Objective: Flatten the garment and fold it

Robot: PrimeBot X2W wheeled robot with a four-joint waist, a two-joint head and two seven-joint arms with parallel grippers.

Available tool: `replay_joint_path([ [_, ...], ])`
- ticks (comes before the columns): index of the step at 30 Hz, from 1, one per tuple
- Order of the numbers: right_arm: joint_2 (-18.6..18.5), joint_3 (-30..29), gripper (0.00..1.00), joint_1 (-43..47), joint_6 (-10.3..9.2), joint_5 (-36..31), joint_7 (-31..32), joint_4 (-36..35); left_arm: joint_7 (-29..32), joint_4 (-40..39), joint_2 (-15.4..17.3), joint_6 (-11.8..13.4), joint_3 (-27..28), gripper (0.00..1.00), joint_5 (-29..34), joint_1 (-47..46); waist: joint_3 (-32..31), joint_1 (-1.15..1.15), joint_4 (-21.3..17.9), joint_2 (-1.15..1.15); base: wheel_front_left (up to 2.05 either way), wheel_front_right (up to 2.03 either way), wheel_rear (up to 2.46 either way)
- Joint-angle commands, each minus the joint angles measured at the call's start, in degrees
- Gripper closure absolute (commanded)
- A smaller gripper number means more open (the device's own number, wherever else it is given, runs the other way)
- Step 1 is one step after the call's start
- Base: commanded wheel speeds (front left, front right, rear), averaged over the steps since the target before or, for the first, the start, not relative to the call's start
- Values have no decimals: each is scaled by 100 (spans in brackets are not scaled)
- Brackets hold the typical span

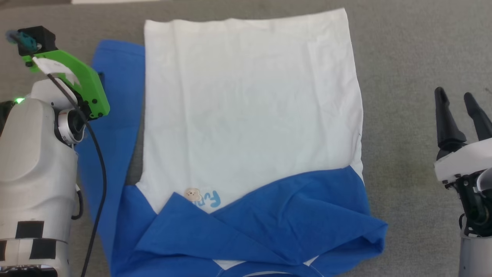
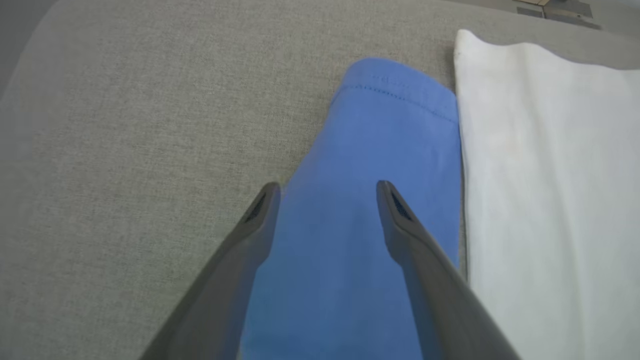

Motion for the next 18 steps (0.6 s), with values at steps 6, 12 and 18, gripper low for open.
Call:
replay_joint_path([
  [6, 3, -110, 0, -31, -9, 100, -65, -156, 382, 207, 165, 300, -194, 0, 289, -145, 672, -1, -251, 0, 0, 0, 0],
  [12, 4, -94, 0, -97, -9, 166, -115, -82, 1129, 476, -72, 493, -330, 0, 199, 68, 803, -1, -155, 0, 0, 0, 0],
  [18, 4, -23, 0, -176, -9, 137, -154, -9, 1227, 365, -243, 615, -142, 100, -93, 205, 757, -1, -63, 0, 0, 0, 0],
])
